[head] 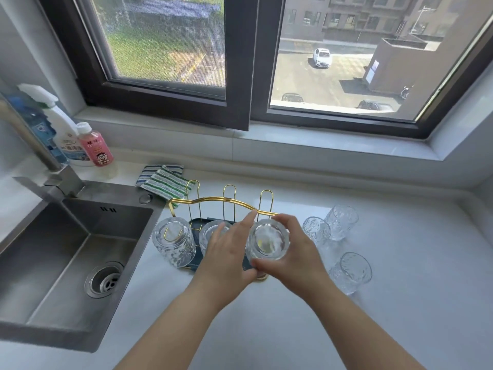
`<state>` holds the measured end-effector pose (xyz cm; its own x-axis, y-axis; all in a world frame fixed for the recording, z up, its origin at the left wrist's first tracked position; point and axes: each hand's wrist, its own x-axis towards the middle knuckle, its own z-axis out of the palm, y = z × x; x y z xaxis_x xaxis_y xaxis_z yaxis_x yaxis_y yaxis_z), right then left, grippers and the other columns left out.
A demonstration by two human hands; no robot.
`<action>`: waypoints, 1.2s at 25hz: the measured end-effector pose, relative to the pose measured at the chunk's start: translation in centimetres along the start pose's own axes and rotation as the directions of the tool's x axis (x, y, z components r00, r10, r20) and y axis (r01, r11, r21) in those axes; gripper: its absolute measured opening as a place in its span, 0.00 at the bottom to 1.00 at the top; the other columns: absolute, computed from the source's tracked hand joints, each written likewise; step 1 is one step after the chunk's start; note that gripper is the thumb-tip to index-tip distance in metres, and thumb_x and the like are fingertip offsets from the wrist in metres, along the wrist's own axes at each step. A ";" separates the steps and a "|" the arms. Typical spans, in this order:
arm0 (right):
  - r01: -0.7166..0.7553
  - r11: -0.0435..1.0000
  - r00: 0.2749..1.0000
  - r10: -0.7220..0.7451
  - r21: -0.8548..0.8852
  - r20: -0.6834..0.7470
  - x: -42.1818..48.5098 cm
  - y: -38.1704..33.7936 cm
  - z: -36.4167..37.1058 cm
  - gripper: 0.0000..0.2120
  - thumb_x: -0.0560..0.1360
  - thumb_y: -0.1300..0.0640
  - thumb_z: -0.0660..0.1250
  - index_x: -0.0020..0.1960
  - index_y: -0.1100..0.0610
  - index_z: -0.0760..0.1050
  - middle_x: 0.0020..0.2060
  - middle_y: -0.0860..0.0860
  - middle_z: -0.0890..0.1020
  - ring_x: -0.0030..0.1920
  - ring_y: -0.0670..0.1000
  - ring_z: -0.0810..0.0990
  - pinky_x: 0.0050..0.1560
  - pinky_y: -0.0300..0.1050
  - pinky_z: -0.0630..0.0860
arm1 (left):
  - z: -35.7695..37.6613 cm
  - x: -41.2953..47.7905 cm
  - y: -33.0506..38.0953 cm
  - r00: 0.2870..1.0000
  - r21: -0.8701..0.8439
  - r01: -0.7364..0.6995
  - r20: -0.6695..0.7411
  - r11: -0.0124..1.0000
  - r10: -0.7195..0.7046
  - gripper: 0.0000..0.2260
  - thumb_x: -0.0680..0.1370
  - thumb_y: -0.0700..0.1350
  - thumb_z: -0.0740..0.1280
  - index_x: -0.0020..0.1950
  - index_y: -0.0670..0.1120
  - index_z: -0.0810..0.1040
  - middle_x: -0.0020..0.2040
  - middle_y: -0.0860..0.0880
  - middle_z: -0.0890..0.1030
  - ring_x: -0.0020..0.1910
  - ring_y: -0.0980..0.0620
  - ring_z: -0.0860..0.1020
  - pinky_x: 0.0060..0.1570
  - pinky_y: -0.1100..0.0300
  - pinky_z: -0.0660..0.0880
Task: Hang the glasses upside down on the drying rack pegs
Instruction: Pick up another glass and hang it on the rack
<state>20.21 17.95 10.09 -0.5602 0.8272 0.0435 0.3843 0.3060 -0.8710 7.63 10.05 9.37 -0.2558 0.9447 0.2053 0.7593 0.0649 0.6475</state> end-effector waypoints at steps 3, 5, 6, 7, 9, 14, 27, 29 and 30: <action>-0.065 0.998 0.998 0.065 0.014 0.024 0.5 1.5 1.4 0.34 0.53 0.52 0.78 0.53 0.39 0.63 0.46 0.39 0.78 0.46 0.35 0.75 0.41 0.28 0.71 | 0.9 0.4 -0.7 0.996 0.083 0.034 0.078 0.996 -0.040 0.42 0.69 0.46 0.71 0.68 0.63 0.43 0.69 0.54 0.66 0.64 0.59 0.50 0.66 0.65 0.38; -0.095 0.994 0.995 0.094 0.045 0.041 0.7 2.3 1.9 0.34 0.53 0.52 0.78 0.51 0.36 0.61 0.47 0.38 0.77 0.47 0.34 0.75 0.42 0.28 0.70 | 1.8 0.8 -1.2 0.995 0.213 0.014 0.094 0.977 -0.035 0.40 0.70 0.49 0.69 0.73 0.54 0.46 0.71 0.53 0.63 0.66 0.60 0.51 0.67 0.63 0.35; -0.106 0.993 0.993 0.103 0.057 0.051 0.7 2.6 2.0 0.35 0.54 0.51 0.77 0.51 0.36 0.61 0.48 0.38 0.76 0.48 0.34 0.75 0.42 0.28 0.70 | 2.2 0.9 -1.4 0.994 0.285 0.006 0.105 0.959 -0.037 0.39 0.71 0.51 0.67 0.74 0.51 0.46 0.72 0.54 0.62 0.69 0.59 0.54 0.69 0.60 0.35; -0.116 0.991 0.992 0.111 0.068 0.062 0.8 2.9 2.1 0.35 0.55 0.51 0.77 0.52 0.36 0.60 0.49 0.38 0.76 0.49 0.34 0.74 0.42 0.28 0.70 | 2.4 1.1 -1.5 0.993 0.340 0.002 0.113 0.940 -0.043 0.38 0.71 0.52 0.66 0.74 0.50 0.47 0.72 0.54 0.61 0.70 0.58 0.56 0.71 0.58 0.36; -0.121 0.988 0.991 0.114 0.097 0.073 0.8 3.4 2.1 0.35 0.57 0.52 0.77 0.56 0.39 0.60 0.53 0.41 0.75 0.51 0.35 0.73 0.44 0.26 0.69 | 2.8 1.2 -1.5 0.994 0.393 -0.007 0.105 0.919 -0.037 0.38 0.71 0.51 0.66 0.74 0.49 0.48 0.72 0.53 0.62 0.71 0.56 0.58 0.72 0.56 0.37; -0.122 0.982 0.986 0.104 0.141 0.127 0.7 4.2 1.7 0.38 0.60 0.52 0.77 0.63 0.44 0.60 0.59 0.45 0.70 0.57 0.36 0.70 0.52 0.25 0.66 | 2.8 1.1 -1.1 0.999 0.406 -0.005 0.041 0.914 -0.013 0.37 0.68 0.50 0.70 0.73 0.46 0.57 0.70 0.49 0.69 0.73 0.51 0.58 0.69 0.52 0.33; -0.140 0.989 0.895 0.149 0.052 -0.421 -6.2 11.7 -8.3 0.28 0.66 0.61 0.73 0.58 0.42 0.66 0.59 0.37 0.71 0.61 0.39 0.68 0.59 0.28 0.61 | 11.8 0.3 7.6 0.981 -0.153 -0.093 0.153 0.984 0.117 0.36 0.70 0.53 0.71 0.72 0.56 0.55 0.68 0.52 0.69 0.67 0.56 0.63 0.68 0.62 0.59; -0.236 0.966 0.885 0.259 0.106 -0.388 -6.5 14.0 -10.0 0.31 0.67 0.60 0.72 0.64 0.46 0.62 0.64 0.42 0.69 0.65 0.43 0.66 0.64 0.37 0.60 | 15.4 1.1 7.6 0.958 -0.203 0.066 0.285 0.977 -0.006 0.41 0.70 0.52 0.71 0.73 0.54 0.48 0.73 0.54 0.60 0.71 0.56 0.58 0.69 0.63 0.56; -0.282 0.950 0.891 0.312 0.136 -0.330 -6.4 14.8 -10.3 0.34 0.68 0.60 0.72 0.67 0.49 0.59 0.67 0.45 0.66 0.66 0.45 0.64 0.66 0.40 0.60 | 16.9 1.6 7.3 0.947 -0.205 0.135 0.316 0.969 -0.065 0.43 0.69 0.51 0.72 0.74 0.52 0.47 0.74 0.53 0.58 0.72 0.55 0.57 0.69 0.62 0.55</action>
<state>37.06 22.00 1.93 -0.1369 0.9880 -0.0715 0.4233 -0.0069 -0.9060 22.84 17.50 2.06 -0.1028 0.9915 -0.0795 0.5791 0.1247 0.8057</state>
